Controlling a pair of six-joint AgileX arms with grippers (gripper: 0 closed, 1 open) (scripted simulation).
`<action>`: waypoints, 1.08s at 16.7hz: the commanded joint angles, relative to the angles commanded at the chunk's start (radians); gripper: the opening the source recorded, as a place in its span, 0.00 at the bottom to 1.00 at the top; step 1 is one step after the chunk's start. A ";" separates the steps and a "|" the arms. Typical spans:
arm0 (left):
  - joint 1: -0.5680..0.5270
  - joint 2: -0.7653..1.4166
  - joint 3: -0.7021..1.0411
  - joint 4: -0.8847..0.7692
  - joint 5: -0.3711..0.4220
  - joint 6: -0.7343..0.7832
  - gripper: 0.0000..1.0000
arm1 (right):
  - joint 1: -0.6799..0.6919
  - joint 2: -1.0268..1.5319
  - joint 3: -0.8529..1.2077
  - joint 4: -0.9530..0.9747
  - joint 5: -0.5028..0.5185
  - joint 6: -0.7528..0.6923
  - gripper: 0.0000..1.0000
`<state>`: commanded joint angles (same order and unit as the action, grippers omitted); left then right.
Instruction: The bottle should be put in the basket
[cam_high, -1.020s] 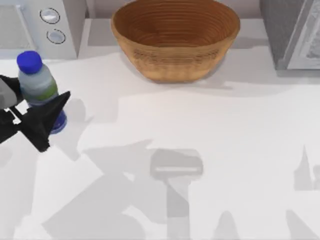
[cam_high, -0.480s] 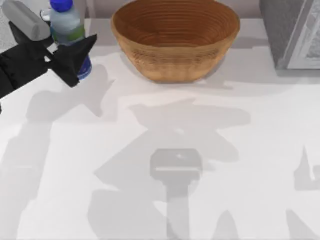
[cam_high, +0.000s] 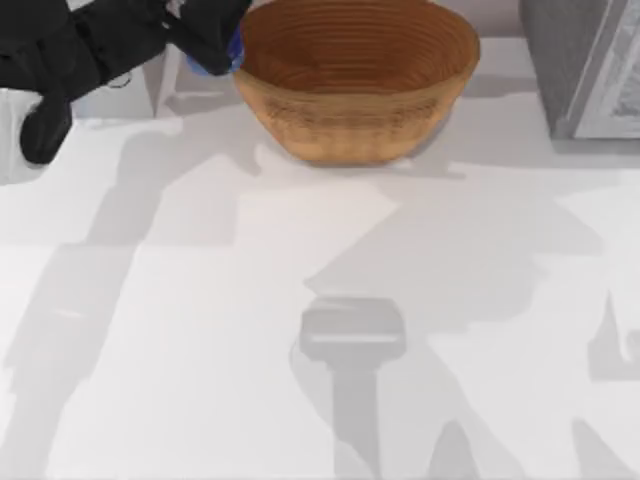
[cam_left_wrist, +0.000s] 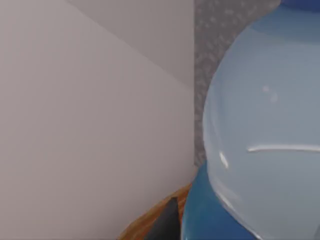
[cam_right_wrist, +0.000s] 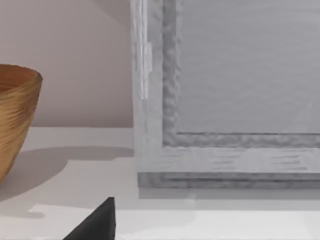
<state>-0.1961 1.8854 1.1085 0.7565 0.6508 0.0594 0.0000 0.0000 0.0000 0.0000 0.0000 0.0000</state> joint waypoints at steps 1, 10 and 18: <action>-0.017 0.015 0.054 -0.032 -0.014 -0.002 0.00 | 0.000 0.000 0.000 0.000 0.000 0.000 1.00; -0.168 0.112 0.419 -0.302 -0.165 -0.023 0.00 | 0.000 0.000 0.000 0.000 0.000 0.000 1.00; -0.183 0.172 0.474 -0.292 -0.172 -0.021 0.00 | 0.000 0.000 0.000 0.000 0.000 0.000 1.00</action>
<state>-0.3788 2.0576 1.5825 0.4648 0.4786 0.0382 0.0000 0.0000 0.0000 0.0000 0.0000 0.0000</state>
